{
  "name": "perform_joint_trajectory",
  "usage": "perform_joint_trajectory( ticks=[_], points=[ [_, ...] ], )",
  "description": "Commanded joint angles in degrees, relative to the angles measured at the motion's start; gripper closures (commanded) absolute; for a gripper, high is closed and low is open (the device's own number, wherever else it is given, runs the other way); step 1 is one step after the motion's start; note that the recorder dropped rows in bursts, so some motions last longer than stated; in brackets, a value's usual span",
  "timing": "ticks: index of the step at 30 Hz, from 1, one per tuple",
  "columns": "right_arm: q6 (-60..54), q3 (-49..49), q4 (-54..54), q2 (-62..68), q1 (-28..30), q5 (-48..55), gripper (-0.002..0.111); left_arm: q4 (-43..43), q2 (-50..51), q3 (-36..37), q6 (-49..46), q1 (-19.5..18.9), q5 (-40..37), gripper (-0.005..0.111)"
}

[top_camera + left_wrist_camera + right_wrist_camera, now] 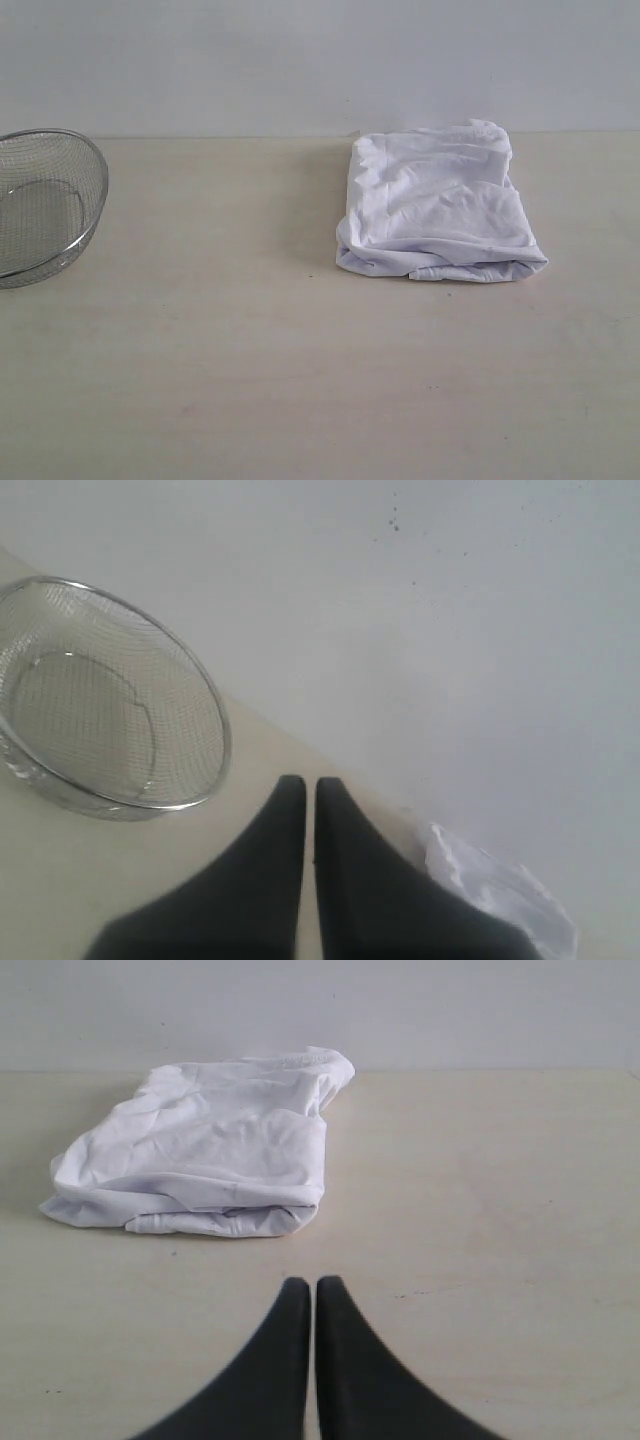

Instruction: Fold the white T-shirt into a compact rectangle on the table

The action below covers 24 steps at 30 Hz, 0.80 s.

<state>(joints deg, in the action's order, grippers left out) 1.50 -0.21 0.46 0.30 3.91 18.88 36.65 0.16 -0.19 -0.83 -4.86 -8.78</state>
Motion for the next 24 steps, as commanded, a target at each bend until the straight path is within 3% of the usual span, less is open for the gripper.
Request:
perform_joint_trajectory(
  ticks=[1, 3, 7, 15, 24],
  points=[
    [-0.2, 0.2, 0.1, -0.3, 0.2, -0.4, 0.109, -22.7, -0.2, 0.2, 8.9, -0.2, -0.7, 0.102],
    [-0.2, 0.2, 0.1, -0.3, 0.2, -0.4, 0.109, -30.2, -0.2, 0.2, 8.9, -0.2, -0.7, 0.102],
    [-0.2, 0.2, 0.1, -0.3, 0.2, -0.4, 0.109, -37.2, -0.2, 0.2, 8.6, -0.2, -0.8, 0.102],
    [-0.2, 0.2, 0.1, -0.3, 0.2, -0.4, 0.109, -37.6, -0.2, 0.2, 3.4, -0.2, -7.6, 0.102],
    [-0.2, 0.2, 0.1, -0.3, 0.2, -0.3, 0.109, -37.4, -0.2, 0.2, -1.1, -0.2, -8.4, 0.102]
  ],
)
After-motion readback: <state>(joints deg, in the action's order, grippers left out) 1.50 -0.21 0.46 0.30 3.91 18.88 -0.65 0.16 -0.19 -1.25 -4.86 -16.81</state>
